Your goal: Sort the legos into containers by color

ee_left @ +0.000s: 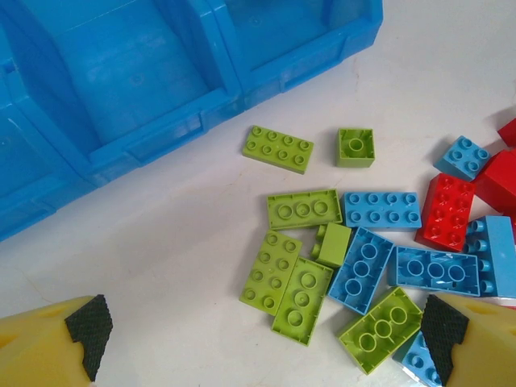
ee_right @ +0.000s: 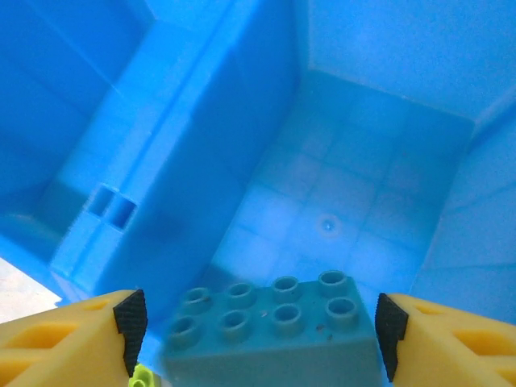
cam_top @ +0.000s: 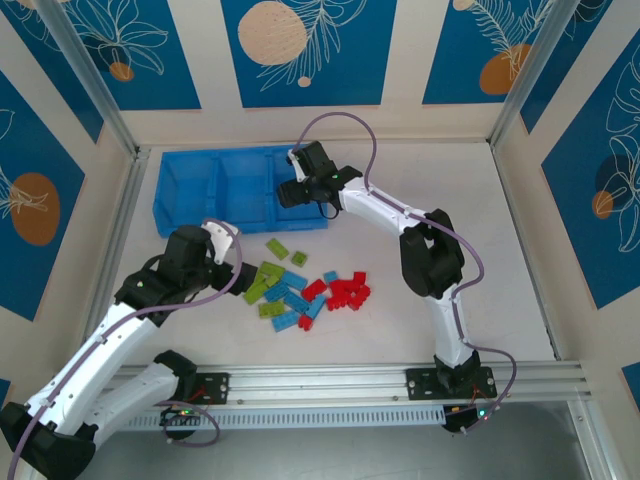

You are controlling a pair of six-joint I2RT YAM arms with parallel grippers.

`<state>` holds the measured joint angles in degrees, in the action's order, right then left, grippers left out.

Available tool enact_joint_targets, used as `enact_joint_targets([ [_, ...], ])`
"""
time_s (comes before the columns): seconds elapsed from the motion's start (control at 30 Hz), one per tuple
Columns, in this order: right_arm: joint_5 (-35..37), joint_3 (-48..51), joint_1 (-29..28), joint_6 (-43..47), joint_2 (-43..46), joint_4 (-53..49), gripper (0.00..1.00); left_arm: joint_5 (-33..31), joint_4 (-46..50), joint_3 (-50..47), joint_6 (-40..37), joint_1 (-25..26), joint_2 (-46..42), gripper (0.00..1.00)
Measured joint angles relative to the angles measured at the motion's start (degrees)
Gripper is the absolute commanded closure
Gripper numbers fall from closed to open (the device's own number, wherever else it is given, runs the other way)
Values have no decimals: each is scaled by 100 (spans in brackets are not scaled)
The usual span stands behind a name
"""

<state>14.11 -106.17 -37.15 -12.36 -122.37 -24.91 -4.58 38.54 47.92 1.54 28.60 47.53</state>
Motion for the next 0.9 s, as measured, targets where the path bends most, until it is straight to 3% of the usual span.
enact_joint_targets([
  [0.13, -92, -48, -11, 7, 59, -57, 13, 0, 0, 0, 2, -35, 0, 0],
  [0.3, -151, 42, -42, -7, 330, -192, 17, -7, -2, 0, 260, -61, 57, 0],
  [0.43, -256, 850, -81, -229, 1325, -273, 17, -61, -15, 2, 1552, -63, 345, 12],
  [0.53, -354, 1742, -111, -435, 2433, -302, 17, 70, -90, 20, 2717, -59, 870, 20],
  [0.67, -474, 2811, -142, -734, 3805, -437, 16, 326, -485, 79, 3893, 118, 1871, 22],
  [0.9, -503, 3748, -151, -1038, 4457, -885, 14, 278, -780, 999, 4656, 404, 3895, 23],
])
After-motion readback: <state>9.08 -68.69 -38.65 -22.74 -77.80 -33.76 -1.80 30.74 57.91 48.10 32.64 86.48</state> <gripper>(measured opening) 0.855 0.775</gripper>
